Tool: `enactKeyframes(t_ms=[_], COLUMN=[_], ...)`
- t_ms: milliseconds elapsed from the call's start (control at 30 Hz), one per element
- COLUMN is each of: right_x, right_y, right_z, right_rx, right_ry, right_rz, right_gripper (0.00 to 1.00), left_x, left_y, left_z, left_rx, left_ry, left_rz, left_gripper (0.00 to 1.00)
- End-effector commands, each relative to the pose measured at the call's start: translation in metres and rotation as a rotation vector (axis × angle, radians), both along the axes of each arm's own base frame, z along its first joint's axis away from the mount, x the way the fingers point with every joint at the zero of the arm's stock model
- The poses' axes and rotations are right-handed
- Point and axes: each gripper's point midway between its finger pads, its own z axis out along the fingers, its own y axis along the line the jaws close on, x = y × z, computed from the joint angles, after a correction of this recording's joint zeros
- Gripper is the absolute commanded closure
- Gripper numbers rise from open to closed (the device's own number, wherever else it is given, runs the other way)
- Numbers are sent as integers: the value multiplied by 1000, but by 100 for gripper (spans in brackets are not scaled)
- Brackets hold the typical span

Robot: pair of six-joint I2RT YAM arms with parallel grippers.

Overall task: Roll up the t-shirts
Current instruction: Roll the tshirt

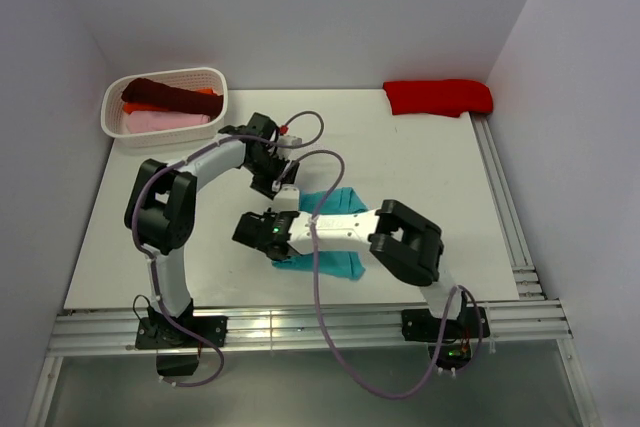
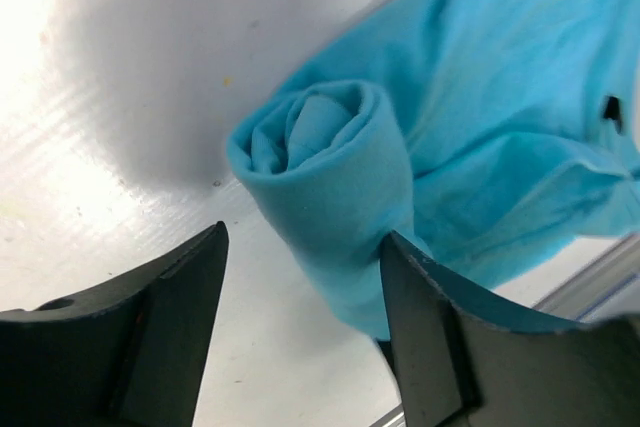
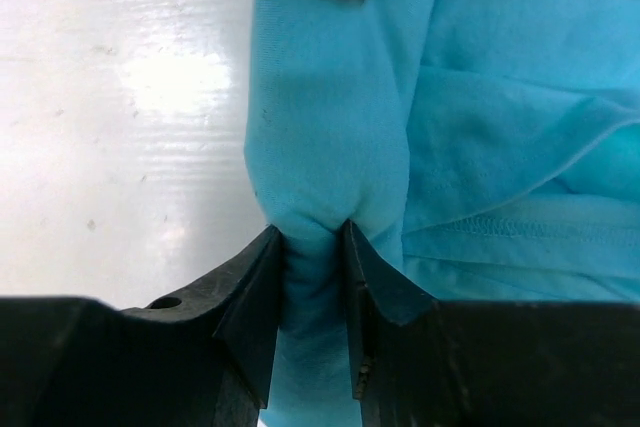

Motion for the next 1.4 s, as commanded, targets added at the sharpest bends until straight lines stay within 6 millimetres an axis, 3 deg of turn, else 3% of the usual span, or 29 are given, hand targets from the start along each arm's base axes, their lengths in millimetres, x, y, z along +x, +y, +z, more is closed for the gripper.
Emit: enactKeyframes(t_ms=[0,67,133,167,200,233,267,300,333,600,633,867,1200,1367], right_x=[-20,-13,-12,-10,-18,-10,-10,-14,-7,-15,-13,-18,-16,-18], right_y=[-13,1,-2,0,-17,-1,-1,-11,-5,-13,-10,-16,-23,-29], right_z=[-20,-1,-8,4,-15,1,6,-6,4,-16,-9,-24,-38,-45], right_rx=[111,270,392,472,493,629,693,711,789,941,989,1063,969,936], right_ry=[103,67,70,55,102,60,60,77,64,113,100,148,168,177], right_rz=[21,33,40,50,53,75,84,77,88,55,64,48,40,29], right_gripper=[66,67,67,66,66,65,65,65,66,67,67,68,67,67], left_x=[18,20,18,20,17,15,16,12,10,-9,-9,-3,20,27], left_y=[-13,-10,-11,-6,-7,-4,1,3,4,-5,-6,-11,-4,-4], left_z=[39,49,58,61,64,64,65,61,60,39,38,16,2,2], left_rx=[-116,-158,-215,-228,-266,-280,-292,-297,-307,-425,-438,-453,-314,-216], left_ry=[-69,-67,-50,-47,-29,-21,-27,-14,-14,16,19,50,-12,-44], left_rz=[-70,-78,-92,-81,-88,-87,-86,-87,-95,-126,-119,-71,-11,42], left_gripper=[31,30,29,29,28,28,28,28,28,28,28,29,34,48])
